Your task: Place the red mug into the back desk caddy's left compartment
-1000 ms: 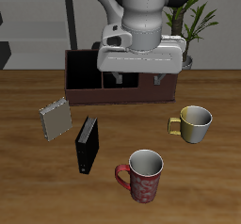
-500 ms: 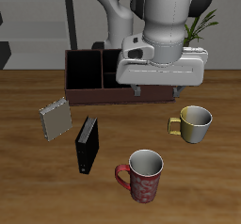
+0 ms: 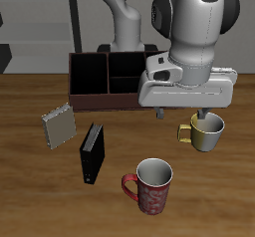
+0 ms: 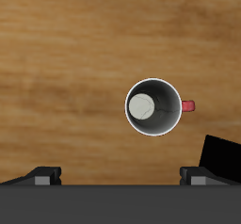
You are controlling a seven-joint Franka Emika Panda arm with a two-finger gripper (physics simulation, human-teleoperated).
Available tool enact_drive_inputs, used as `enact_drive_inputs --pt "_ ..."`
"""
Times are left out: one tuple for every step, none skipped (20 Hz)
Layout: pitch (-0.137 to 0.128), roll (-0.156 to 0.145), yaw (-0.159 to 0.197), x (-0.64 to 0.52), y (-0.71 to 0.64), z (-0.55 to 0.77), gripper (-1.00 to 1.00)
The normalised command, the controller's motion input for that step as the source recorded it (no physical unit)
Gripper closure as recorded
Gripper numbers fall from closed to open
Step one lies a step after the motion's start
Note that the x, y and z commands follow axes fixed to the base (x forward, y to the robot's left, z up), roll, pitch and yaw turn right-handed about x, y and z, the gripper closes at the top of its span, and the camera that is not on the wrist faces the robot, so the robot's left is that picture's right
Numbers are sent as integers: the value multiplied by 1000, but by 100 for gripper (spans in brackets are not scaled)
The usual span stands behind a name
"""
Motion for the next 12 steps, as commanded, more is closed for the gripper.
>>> enact_drive_inputs --pt "0 0 0 3 18 3 -100" --pt "-15 -78 34 215 37 -290 -100" --pt "34 39 14 178 109 -290 -100" --pt "11 -69 -42 126 -40 -251 -100" --pt "-9 23 74 173 117 -219 -100" --pt "30 -35 -61 114 -73 -242 -100" --pt "-24 16 40 86 97 -203 -100" --pt "28 44 -6 115 39 -264 -100" --pt "-13 -48 15 139 -22 -313 -100" --pt "-4 45 76 196 118 -207 -100" --pt "26 46 19 71 -8 -217 -100" --pt "-2 -35 -24 124 -22 -223 -100"
